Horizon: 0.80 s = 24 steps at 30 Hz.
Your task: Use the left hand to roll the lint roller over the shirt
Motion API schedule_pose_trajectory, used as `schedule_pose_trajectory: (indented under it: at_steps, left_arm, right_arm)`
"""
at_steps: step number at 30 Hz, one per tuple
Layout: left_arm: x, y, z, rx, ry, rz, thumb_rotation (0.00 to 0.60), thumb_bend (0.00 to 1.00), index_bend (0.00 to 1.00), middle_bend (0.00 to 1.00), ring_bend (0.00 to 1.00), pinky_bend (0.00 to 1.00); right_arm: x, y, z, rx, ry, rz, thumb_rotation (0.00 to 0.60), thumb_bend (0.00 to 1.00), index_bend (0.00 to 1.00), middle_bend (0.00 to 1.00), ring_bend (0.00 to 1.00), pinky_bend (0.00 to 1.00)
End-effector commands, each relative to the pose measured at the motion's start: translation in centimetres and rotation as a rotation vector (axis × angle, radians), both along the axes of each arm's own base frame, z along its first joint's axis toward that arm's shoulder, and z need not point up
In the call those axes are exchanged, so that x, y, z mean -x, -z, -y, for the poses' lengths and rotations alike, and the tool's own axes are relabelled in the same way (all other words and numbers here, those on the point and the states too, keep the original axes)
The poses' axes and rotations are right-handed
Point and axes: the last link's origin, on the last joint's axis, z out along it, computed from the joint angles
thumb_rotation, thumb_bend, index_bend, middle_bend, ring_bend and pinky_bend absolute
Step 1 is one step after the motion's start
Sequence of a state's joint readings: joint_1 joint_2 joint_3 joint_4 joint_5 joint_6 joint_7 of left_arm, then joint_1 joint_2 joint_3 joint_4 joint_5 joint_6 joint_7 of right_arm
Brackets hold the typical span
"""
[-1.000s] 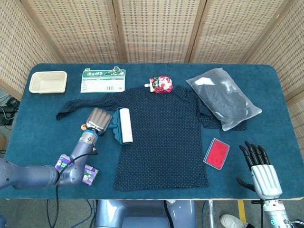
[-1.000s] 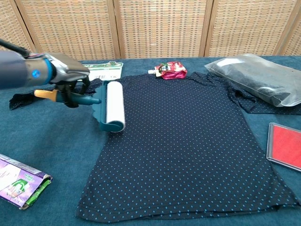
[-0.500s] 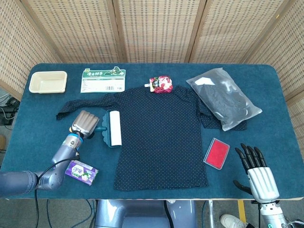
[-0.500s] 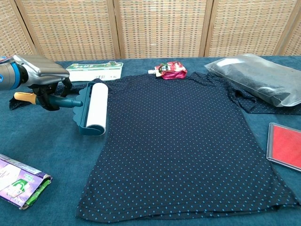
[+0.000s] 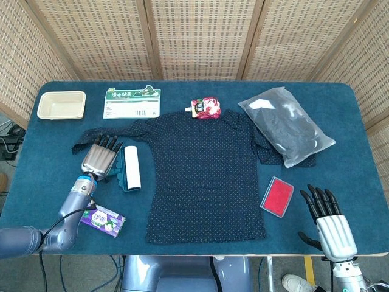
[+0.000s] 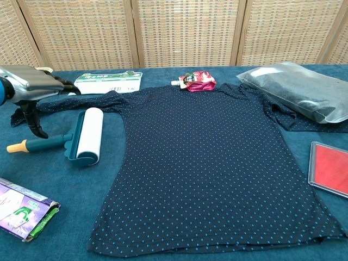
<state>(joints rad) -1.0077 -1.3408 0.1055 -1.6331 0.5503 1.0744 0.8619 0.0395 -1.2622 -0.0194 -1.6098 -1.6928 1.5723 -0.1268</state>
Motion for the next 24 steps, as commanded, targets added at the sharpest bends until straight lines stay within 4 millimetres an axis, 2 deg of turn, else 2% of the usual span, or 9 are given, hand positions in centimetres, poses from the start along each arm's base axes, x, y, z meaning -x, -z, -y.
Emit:
schedule_pose_trajectory:
  at_steps: [1,4,12,23,24]
  left_arm:
    - [0.6,-1.3,1.9,-0.068,0.003,0.169,0.600,0.13,0.00,0.00,0.00,0.00]
    - [1.1,-2.0,3.3,-0.105,0.029,0.242,0.600,0.13,0.00,0.00,0.00,0.00]
    - [3.7,-3.7,9.3,-0.258,0.118,0.426,0.600,0.13,0.00,0.00,0.00,0.00]
    - [7.3,-4.1,17.4,-0.336,0.096,0.446,0.600,0.13,0.00,0.00,0.00,0.00]
    - [7.4,-4.1,17.6,-0.333,0.102,0.443,0.600,0.13,0.00,0.00,0.00,0.00]
  right_arm:
    - [0.1,0.0,0.1,0.001,0.004,0.001,0.600,0.06,0.00,0.00,0.00,0.00]
    - [0.2,-0.1,0.2,0.004,0.007,0.001,0.600,0.06,0.00,0.00,0.00,0.00]
    - [0.5,-0.4,0.4,0.021,0.013,-0.001,0.600,0.06,0.00,0.00,0.00,0.00]
    - [0.4,-1.7,0.7,0.075,0.011,0.011,0.600,0.06,0.00,0.00,0.00,0.00]
    - [0.4,-1.9,0.7,0.079,0.011,0.014,0.600,0.06,0.00,0.00,0.00,0.00]
